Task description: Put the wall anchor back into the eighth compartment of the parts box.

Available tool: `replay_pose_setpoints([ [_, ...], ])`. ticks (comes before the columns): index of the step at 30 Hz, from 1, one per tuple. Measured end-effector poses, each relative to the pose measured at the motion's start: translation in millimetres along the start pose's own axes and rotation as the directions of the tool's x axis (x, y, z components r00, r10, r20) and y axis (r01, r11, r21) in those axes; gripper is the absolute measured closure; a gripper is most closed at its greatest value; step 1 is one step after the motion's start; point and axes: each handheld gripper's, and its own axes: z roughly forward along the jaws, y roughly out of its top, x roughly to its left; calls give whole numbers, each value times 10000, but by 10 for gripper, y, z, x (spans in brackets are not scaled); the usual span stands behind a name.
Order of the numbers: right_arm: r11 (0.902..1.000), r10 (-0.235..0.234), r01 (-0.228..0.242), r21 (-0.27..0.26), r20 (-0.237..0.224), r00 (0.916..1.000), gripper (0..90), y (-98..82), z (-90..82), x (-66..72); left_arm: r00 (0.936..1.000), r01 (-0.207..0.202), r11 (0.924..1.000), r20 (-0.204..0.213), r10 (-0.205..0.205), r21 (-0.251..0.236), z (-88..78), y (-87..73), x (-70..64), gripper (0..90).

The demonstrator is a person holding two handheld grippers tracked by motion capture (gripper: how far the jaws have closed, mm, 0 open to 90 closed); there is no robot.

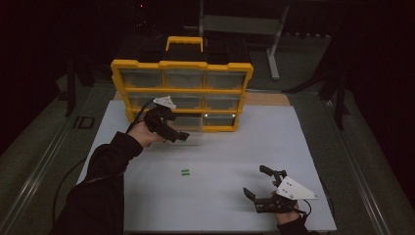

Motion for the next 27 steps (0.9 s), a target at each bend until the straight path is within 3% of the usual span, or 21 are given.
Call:
replay_pose_setpoints([
  [6,10000,13,-12,-42,21,10000,93,2,-5,-6,9981,-507,9986,344,512,-168,-62,-39,-160,0],
  [16,10000,41,-41,-72,6,10000,93,6,-5,-6,9905,-909,9958,1027,914,-98,-63,-192,-420,2],
  [21,10000,27,-27,-75,12,10000,93,8,-6,-5,9871,-1280,9905,899,1322,-511,-72,-306,-536,15],
  [27,10000,44,-44,-60,11,10000,92,7,-3,-3,9866,-1153,9911,1087,1221,-670,-53,-417,-620,15],
])
